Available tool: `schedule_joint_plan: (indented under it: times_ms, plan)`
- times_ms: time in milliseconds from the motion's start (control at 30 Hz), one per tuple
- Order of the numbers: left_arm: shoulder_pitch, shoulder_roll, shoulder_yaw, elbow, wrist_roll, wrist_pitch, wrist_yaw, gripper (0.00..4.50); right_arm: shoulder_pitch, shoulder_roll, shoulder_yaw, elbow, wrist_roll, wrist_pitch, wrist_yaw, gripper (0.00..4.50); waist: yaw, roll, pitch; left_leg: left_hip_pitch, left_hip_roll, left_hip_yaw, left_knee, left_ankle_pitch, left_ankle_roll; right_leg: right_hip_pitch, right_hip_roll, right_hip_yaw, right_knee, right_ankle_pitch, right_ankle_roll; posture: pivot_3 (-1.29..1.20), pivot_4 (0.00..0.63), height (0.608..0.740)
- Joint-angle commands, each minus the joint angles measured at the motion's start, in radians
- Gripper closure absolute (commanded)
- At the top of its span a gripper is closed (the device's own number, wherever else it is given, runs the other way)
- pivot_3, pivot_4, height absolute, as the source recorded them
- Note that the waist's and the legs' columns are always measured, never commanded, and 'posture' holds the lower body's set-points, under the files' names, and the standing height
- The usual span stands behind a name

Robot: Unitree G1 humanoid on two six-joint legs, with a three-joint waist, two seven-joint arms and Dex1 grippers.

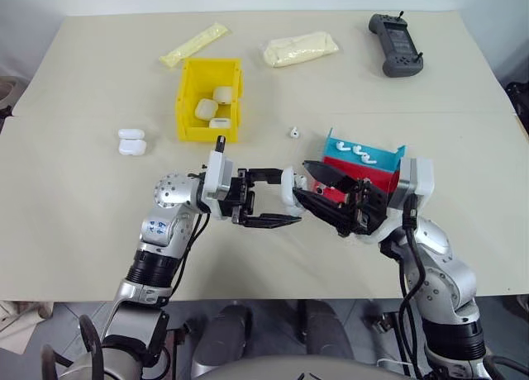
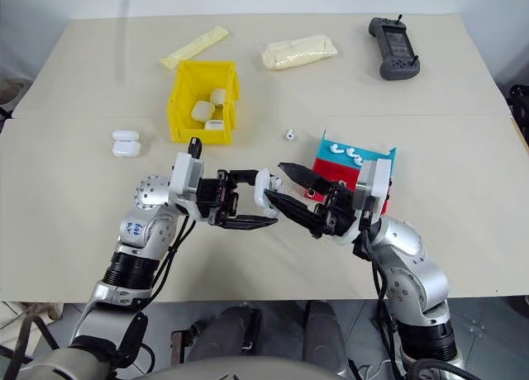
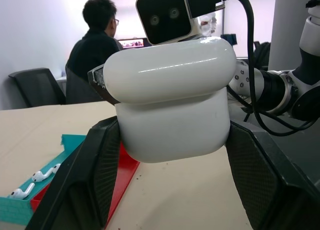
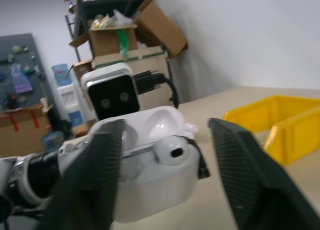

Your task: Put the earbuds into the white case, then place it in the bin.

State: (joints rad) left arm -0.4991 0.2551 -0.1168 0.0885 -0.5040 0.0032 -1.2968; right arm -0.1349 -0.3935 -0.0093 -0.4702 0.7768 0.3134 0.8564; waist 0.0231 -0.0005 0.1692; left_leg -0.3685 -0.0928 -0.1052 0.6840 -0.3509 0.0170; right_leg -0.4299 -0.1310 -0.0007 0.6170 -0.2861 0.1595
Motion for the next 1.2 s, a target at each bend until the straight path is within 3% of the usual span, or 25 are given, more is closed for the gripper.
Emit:
schedule_joint_plan:
  times_ms: [33,67,267,500,733,933,1067,1200]
  plan:
    - [-0.021,-0.019,0.009,-0.021,-0.010,-0.031,0.013,1.51,-0.005,-0.044,-0.041,-0.042,0.019,0.011,0.010,0.37,0.001,0.000,0.000,0.000,0.000,0.000,0.000,0.000,0.000,0.000,0.000,0.000,0.000,0.000,0.000,0.00,0.150,0.740]
    - [-0.017,-0.021,0.010,-0.019,-0.009,-0.035,0.013,1.51,0.001,-0.067,-0.069,-0.044,0.022,0.010,0.012,0.03,0.002,0.000,0.000,0.000,0.000,0.000,0.000,0.000,0.000,0.000,0.000,0.000,0.000,0.000,0.000,0.00,0.150,0.740]
    - [0.010,-0.010,0.020,0.005,-0.002,-0.066,0.007,1.51,0.105,-0.199,-0.295,-0.012,0.015,-0.041,0.050,0.03,0.004,0.000,0.000,0.000,0.000,0.000,0.000,0.000,0.000,0.001,0.000,0.000,-0.001,0.000,0.000,0.00,0.150,0.740]
    - [0.045,-0.012,0.017,0.038,0.007,-0.104,-0.005,1.51,0.306,-0.219,-0.537,0.129,-0.126,-0.265,0.115,0.03,0.005,0.000,0.000,0.001,0.000,0.001,0.000,0.000,0.001,0.001,0.000,0.000,-0.001,0.000,0.000,0.00,0.150,0.740]
    - [0.011,-0.034,0.031,0.092,0.016,-0.148,0.002,1.51,0.390,-0.251,-0.653,0.349,-0.214,-0.439,0.168,0.03,0.003,0.000,0.000,0.002,0.000,0.003,0.000,0.000,0.001,0.002,0.000,0.001,-0.001,0.000,0.000,0.00,0.150,0.740]
    - [0.012,-0.044,0.028,0.098,0.023,-0.171,0.015,1.51,0.276,-0.344,-0.595,0.421,-0.227,-0.415,0.192,0.03,-0.004,0.001,0.000,0.003,0.001,0.005,-0.001,0.000,0.001,0.002,0.001,0.003,-0.004,0.000,0.000,0.00,0.150,0.740]
    - [0.014,-0.045,0.022,0.085,0.029,-0.170,0.026,1.51,0.109,-0.542,-0.472,0.377,-0.196,-0.046,0.127,0.03,-0.001,0.002,-0.001,0.003,0.001,0.005,-0.001,0.000,0.001,0.001,0.000,0.004,-0.004,0.000,0.000,0.00,0.150,0.740]
    - [0.006,-0.045,0.022,0.081,0.030,-0.163,0.035,1.51,-0.157,-0.693,-0.242,0.423,-0.257,0.194,0.156,0.03,0.004,0.002,-0.001,0.002,0.001,0.003,-0.001,0.000,0.001,0.001,0.000,0.003,-0.006,0.000,0.000,0.00,0.150,0.740]
